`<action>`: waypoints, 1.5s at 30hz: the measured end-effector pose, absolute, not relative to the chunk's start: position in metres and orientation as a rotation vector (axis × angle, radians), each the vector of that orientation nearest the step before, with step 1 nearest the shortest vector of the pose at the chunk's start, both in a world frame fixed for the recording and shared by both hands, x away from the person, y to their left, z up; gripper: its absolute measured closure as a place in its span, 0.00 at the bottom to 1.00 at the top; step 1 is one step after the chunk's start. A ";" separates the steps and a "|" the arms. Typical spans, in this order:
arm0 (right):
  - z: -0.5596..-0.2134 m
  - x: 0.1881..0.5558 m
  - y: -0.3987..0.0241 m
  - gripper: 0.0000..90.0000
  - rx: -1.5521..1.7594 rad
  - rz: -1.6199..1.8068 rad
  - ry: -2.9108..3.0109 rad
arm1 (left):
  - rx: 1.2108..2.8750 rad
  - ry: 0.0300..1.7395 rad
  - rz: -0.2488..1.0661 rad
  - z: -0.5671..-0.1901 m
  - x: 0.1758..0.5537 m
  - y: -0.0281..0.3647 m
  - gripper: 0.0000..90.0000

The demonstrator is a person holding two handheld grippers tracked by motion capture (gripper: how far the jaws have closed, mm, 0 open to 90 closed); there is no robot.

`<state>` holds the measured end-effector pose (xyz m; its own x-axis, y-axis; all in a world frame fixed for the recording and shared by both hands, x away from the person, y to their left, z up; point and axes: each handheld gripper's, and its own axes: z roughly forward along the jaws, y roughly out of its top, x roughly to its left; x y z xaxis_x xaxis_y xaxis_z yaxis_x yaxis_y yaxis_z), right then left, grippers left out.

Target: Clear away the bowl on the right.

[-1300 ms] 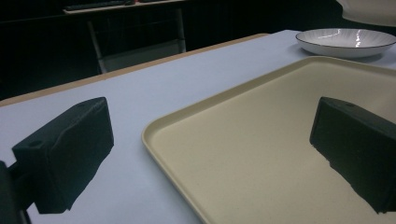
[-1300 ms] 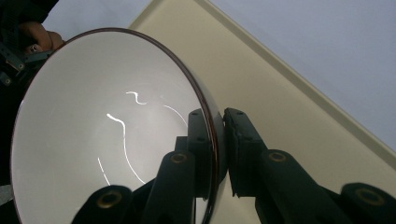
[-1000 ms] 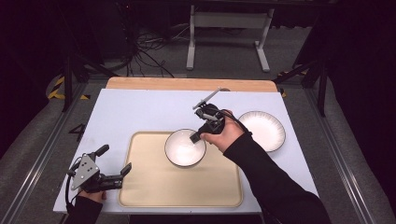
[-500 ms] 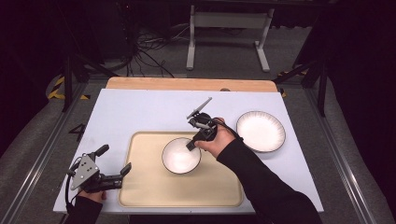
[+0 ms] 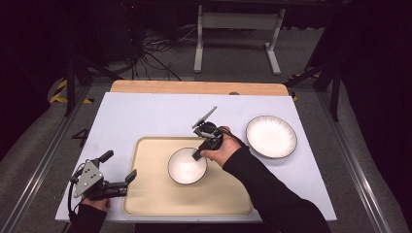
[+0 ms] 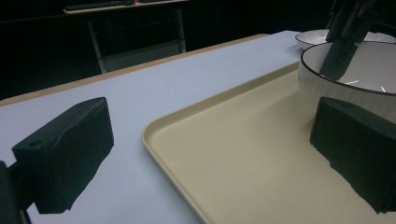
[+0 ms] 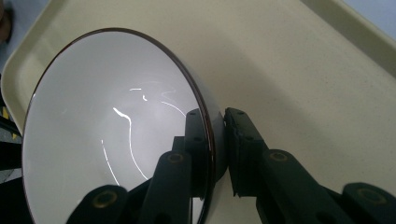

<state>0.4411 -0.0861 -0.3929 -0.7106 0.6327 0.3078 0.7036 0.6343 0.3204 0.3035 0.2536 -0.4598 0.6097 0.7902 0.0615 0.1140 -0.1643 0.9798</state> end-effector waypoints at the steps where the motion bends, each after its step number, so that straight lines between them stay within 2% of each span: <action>1: -0.394 0.441 -0.086 0.89 -1.110 -0.629 -2.689 | 1.651 0.761 0.711 -0.460 0.303 0.254 0.00; 17: -0.403 0.443 -0.087 0.87 -1.103 -0.620 -2.665 | 1.652 0.760 0.711 -0.460 0.304 0.254 0.00; 23: -0.404 0.442 -0.088 0.77 -1.091 -0.615 -2.675 | 1.653 0.761 0.711 -0.460 0.304 0.253 0.00; 30: -0.392 0.438 -0.088 0.60 -1.077 -0.706 -2.738 | 1.655 0.762 0.710 -0.460 0.305 0.253 0.00; 32: -0.387 0.435 -0.090 0.52 -1.048 -0.776 -2.784 | 1.652 0.765 0.708 -0.460 0.305 0.253 0.00; 38: -0.376 0.425 -0.094 0.42 -0.947 -0.984 -2.857 | 1.651 0.766 0.708 -0.460 0.305 0.253 0.00; 42: -0.371 0.416 -0.097 0.41 -0.860 -1.109 -2.906 | 1.651 0.769 0.710 -0.460 0.305 0.253 0.00; 45: -0.367 0.410 -0.102 0.36 -0.796 -1.189 -2.926 | 1.657 0.769 0.712 -0.460 0.306 0.253 0.00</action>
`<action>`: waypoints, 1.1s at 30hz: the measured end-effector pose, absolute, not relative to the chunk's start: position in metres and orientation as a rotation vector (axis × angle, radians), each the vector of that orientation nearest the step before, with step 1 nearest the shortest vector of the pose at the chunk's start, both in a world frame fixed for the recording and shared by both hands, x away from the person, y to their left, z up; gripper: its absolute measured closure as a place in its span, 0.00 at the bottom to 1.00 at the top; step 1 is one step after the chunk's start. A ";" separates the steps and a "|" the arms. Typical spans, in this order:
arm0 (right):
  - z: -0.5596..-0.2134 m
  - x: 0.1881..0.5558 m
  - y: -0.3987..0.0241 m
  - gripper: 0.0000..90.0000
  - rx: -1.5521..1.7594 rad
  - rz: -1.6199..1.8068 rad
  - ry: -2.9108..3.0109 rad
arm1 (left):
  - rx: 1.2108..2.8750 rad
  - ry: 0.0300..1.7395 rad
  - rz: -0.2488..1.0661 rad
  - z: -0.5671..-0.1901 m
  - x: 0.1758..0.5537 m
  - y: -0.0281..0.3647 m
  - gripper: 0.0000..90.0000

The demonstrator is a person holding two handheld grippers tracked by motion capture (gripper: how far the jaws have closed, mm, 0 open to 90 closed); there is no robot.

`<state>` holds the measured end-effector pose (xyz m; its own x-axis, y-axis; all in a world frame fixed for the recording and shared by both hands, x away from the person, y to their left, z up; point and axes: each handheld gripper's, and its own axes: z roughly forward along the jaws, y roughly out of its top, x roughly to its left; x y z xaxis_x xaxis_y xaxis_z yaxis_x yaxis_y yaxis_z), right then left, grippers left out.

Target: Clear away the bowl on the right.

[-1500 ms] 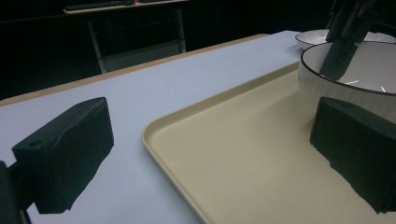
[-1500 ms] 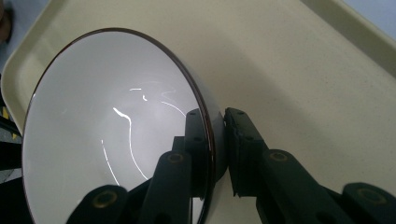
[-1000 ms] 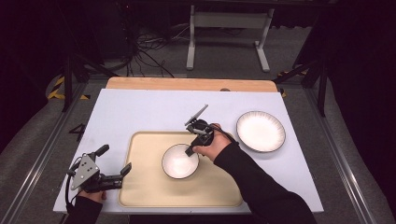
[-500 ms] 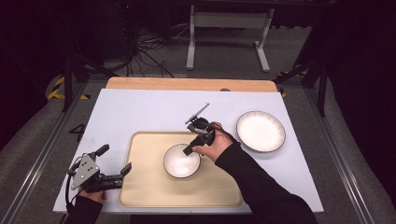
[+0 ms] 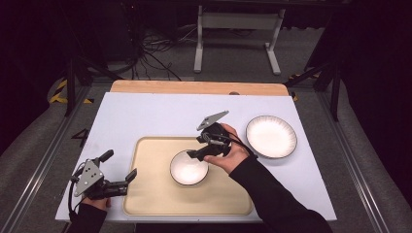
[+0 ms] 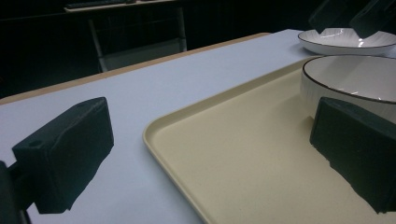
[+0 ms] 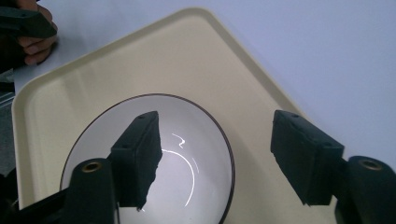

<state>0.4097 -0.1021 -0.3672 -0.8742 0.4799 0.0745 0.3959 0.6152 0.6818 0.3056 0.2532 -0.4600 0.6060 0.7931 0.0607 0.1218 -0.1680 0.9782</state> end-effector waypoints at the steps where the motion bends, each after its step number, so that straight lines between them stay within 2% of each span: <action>1: -0.366 0.408 -0.104 0.34 0.715 1.112 2.696 | 1.657 0.771 0.712 -0.460 0.306 0.253 0.00; 7: -0.361 0.396 -0.114 0.21 0.580 1.255 2.553 | 1.660 0.766 0.710 -0.460 0.305 0.253 0.00; 22: -0.362 0.378 -0.139 0.20 0.462 1.475 2.343 | 1.654 0.768 0.710 -0.460 0.305 0.253 0.00; 33: -0.363 0.374 -0.180 0.19 0.516 1.520 2.227 | 1.651 0.770 0.710 -0.460 0.305 0.253 0.00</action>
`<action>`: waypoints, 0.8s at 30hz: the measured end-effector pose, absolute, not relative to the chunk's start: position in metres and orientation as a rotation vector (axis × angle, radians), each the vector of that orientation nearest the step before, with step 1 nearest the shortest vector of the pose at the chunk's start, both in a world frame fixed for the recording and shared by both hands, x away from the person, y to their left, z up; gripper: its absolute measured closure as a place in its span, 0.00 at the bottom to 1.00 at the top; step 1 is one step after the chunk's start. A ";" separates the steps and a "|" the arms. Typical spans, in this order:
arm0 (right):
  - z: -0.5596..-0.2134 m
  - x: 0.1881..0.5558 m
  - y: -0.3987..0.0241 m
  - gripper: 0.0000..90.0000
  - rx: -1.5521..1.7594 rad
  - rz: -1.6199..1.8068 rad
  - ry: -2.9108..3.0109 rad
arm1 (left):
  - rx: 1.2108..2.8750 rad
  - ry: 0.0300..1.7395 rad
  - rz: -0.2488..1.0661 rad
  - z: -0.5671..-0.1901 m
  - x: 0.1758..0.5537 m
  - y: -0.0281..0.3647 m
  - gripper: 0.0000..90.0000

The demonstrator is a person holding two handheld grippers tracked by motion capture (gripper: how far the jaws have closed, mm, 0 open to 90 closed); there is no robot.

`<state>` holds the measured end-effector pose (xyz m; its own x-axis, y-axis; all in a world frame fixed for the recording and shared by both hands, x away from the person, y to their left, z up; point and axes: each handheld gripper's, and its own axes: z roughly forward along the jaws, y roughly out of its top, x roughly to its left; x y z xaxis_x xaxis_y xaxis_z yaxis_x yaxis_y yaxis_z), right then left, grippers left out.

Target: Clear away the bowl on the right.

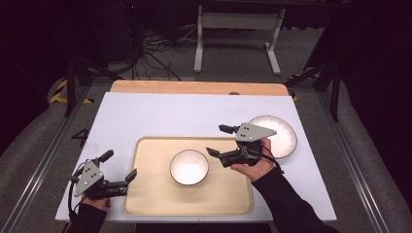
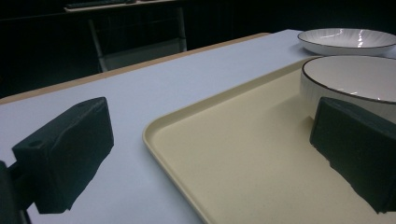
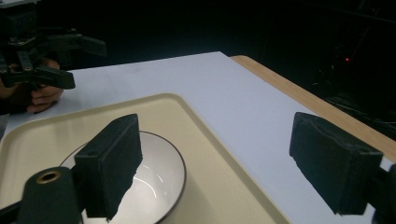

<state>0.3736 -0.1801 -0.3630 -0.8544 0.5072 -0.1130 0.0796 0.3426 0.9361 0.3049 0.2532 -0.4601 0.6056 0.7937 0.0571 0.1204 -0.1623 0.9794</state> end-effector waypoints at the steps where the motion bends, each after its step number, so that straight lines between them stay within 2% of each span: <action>1: -0.363 0.373 -0.183 0.19 0.520 1.519 2.218 | 1.655 0.769 0.711 -0.460 0.305 0.253 0.00; 10: -0.363 0.369 -0.221 0.18 0.601 1.528 2.116 | 1.652 0.770 0.711 -0.460 0.305 0.253 0.00; 24: -0.383 0.364 -0.259 0.18 0.642 1.556 1.975 | 1.645 0.778 0.708 -0.460 0.305 0.253 0.00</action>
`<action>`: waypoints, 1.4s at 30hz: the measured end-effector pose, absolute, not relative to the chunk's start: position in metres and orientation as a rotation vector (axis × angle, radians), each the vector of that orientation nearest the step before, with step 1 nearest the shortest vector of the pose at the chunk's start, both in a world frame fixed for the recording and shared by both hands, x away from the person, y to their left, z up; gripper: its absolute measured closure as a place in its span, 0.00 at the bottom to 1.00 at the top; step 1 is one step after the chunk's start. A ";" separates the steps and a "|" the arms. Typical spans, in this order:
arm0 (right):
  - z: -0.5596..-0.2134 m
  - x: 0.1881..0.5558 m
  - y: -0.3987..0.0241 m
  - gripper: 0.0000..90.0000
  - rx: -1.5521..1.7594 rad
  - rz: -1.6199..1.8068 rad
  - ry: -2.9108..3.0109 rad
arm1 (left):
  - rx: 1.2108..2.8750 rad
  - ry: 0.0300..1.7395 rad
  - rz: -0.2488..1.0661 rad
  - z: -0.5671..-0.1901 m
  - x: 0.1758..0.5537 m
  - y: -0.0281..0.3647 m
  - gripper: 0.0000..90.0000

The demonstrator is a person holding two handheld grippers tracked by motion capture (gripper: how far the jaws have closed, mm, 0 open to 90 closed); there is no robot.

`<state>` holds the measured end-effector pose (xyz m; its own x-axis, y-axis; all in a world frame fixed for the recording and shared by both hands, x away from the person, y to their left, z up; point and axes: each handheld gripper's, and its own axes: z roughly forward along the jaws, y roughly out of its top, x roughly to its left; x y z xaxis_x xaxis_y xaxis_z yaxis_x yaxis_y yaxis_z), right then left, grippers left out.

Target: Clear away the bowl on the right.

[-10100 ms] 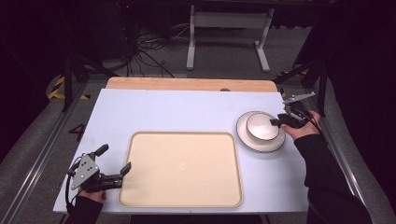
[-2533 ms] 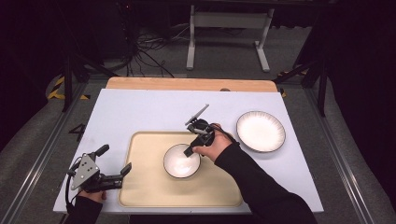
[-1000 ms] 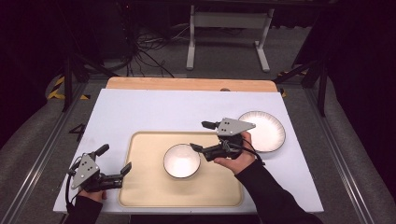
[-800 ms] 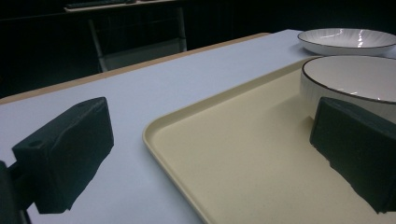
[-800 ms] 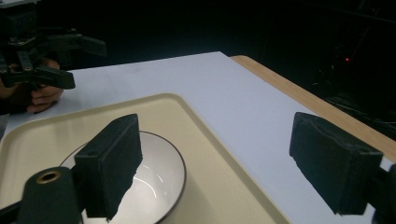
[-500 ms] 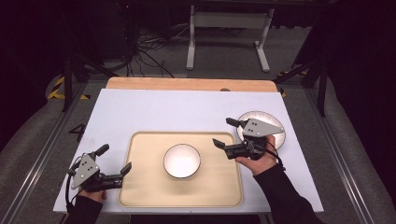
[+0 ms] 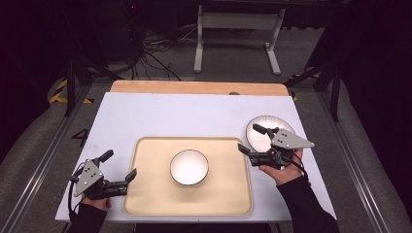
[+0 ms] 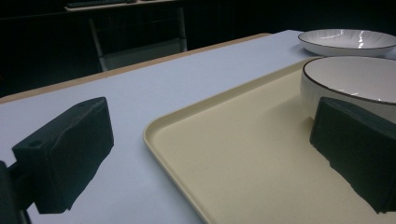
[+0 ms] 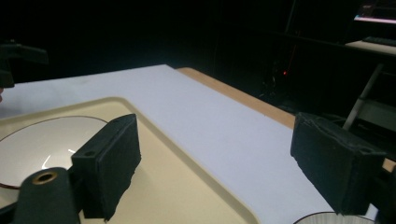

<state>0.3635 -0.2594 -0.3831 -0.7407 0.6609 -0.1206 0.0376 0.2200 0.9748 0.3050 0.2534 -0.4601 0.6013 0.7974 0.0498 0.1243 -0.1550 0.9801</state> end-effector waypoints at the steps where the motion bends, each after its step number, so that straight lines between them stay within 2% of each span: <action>1: -0.385 0.363 -0.262 0.18 0.642 1.572 1.956 | 1.645 0.778 0.708 -0.460 0.305 0.253 0.00; 33: -0.446 0.350 -0.293 0.18 0.753 1.506 1.923 | 1.643 0.787 0.700 -0.460 0.305 0.255 0.00; 42: -0.450 0.347 -0.291 0.18 0.727 1.478 1.951 | 1.642 0.785 0.698 -0.460 0.305 0.255 0.00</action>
<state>0.3472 -0.2910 -0.4502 -0.6834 0.7198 -0.1219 0.0777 0.2377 0.9682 0.3055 0.2554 -0.4597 0.6021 0.7975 0.0387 0.1319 -0.1471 0.9803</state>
